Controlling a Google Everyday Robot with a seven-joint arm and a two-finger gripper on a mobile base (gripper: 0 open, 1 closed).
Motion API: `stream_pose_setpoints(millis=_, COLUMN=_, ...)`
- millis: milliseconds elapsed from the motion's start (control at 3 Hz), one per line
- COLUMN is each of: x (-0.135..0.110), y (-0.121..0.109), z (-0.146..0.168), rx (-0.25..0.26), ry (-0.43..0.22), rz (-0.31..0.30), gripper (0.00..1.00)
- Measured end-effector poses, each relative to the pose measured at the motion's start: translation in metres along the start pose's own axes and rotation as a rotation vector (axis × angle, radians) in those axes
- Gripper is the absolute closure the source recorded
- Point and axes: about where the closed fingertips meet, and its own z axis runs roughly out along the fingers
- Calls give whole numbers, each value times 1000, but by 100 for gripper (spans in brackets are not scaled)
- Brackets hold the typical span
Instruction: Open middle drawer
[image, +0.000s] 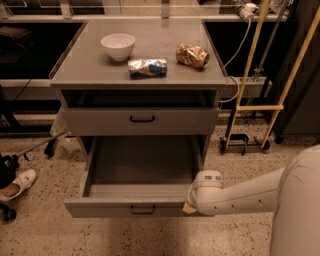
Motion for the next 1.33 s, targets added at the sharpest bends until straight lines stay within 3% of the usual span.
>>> stream_pose_setpoints(millis=667, x=0, y=0, z=0, rx=0, ry=0, rz=0, gripper=11)
stream_pose_setpoints(millis=1000, x=0, y=0, z=0, rx=0, ry=0, rz=0, gripper=0)
stream_pose_setpoints(millis=1333, x=0, y=0, z=0, rx=0, ry=0, rz=0, gripper=0)
